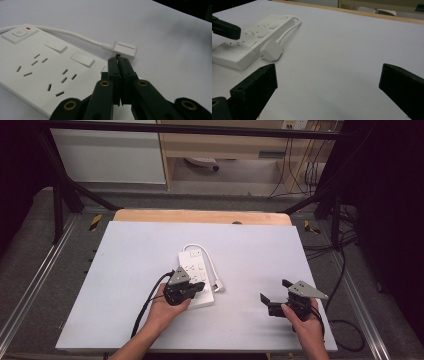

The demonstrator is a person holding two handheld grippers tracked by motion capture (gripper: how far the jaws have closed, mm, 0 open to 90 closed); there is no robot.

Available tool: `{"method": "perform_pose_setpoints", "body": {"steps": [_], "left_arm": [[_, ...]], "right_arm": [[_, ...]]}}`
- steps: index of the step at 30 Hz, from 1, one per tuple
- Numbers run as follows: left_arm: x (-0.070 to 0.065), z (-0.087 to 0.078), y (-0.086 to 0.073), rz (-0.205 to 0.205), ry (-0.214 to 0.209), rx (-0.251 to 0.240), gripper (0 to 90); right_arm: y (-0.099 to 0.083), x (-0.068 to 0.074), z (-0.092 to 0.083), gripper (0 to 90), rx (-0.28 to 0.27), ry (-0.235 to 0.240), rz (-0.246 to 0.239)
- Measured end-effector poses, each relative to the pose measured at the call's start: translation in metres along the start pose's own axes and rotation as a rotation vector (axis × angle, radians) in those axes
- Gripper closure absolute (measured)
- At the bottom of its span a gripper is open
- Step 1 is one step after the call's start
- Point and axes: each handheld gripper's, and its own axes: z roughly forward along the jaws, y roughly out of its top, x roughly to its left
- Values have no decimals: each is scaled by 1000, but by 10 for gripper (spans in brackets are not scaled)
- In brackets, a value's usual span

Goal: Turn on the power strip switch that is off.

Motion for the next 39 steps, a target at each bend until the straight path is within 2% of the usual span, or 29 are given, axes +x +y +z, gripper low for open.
{"method": "perform_pose_setpoints", "body": {"steps": [17, 27, 39], "left_arm": [[5, 14, 0, -1, 16, 6, 900], [5, 18, 3, 15, 21, 14, 900], [7, 21, 4, 15, 25, 22, 900]], "right_arm": [[0, 0, 0, 23, 2, 5, -5], [0, -1, 0, 23, 1, 4, -4], [0, -1, 0, 23, 2, 6, 0]]}}
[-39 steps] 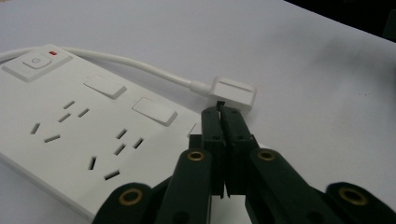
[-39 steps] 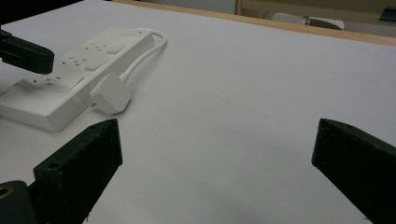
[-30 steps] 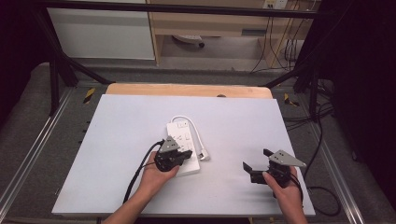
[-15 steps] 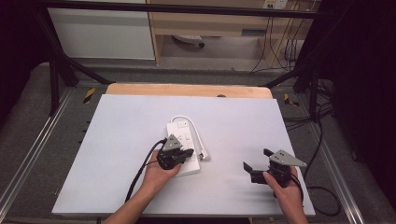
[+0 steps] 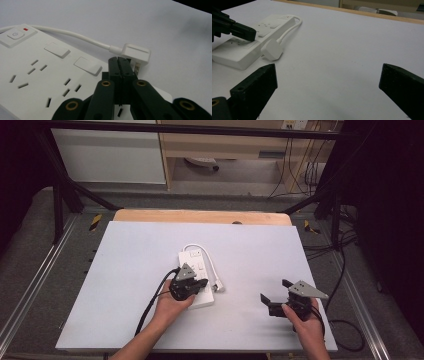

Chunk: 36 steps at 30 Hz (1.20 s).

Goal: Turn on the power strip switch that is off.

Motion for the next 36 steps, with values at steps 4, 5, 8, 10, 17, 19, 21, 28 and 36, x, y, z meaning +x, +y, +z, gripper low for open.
{"method": "perform_pose_setpoints", "body": {"steps": [4, 5, 8, 10, 17, 19, 21, 28, 36], "left_arm": [[1, 0, 0, -4, 4, 0, 900], [1, 0, 0, -6, 6, -1, 900], [2, 0, 0, -9, 6, 3, 900], [2, 0, 0, -6, 8, 3, 900], [1, 1, 0, -8, 6, 1, 900], [2, 1, 0, -9, 5, 1, 900], [2, 1, 0, -9, 5, 0, 900], [2, 1, 0, -10, 2, 1, 900], [2, 1, 0, -2, 2, 1, 900]], "right_arm": [[0, 0, 0, 22, -1, 1, 1], [0, 0, 0, 22, 0, 1, 0], [0, 0, 0, 22, 0, 1, 1], [0, 0, 0, 22, 0, 1, 0], [0, 0, 0, 22, 0, 2, -1], [0, 0, 0, 22, 0, 3, 1], [0, 0, 0, 22, 1, 3, 1], [0, 0, 0, 22, 4, 4, -1], [0, 0, 0, 23, 4, 5, -2]]}}
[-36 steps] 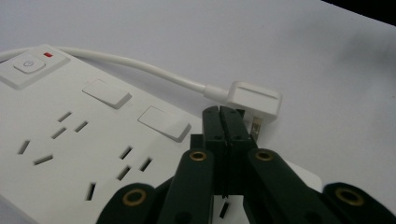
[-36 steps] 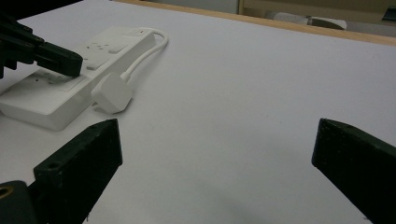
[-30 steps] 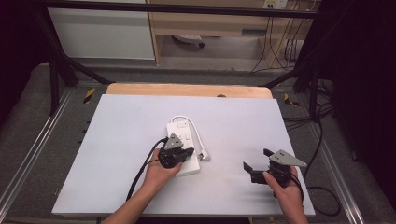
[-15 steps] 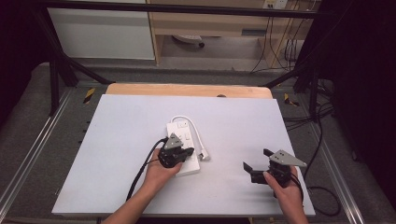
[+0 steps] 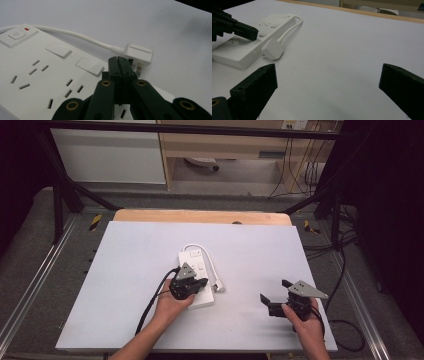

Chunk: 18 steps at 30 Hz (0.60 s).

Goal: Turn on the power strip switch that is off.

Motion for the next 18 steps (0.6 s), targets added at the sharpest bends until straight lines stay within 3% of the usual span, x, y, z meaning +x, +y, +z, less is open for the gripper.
{"method": "perform_pose_setpoints", "body": {"steps": [18], "left_arm": [[0, 2, -1, 23, 6, 6, 900]], "right_arm": [[0, 0, 0, 23, 0, 1, 0]]}}
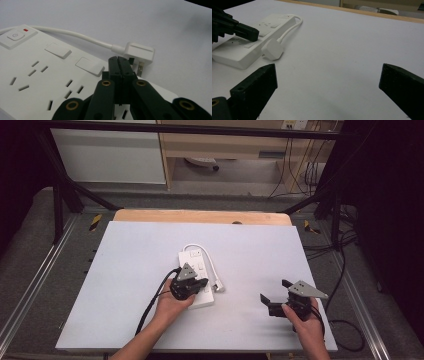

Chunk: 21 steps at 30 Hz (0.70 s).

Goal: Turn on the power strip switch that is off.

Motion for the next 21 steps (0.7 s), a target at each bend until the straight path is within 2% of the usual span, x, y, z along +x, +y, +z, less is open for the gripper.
{"method": "perform_pose_setpoints", "body": {"steps": [21], "left_arm": [[-2, -1, 2, -17, -14, -18, 900]], "right_arm": [[0, -1, -1, 22, -4, -2, -2]]}}
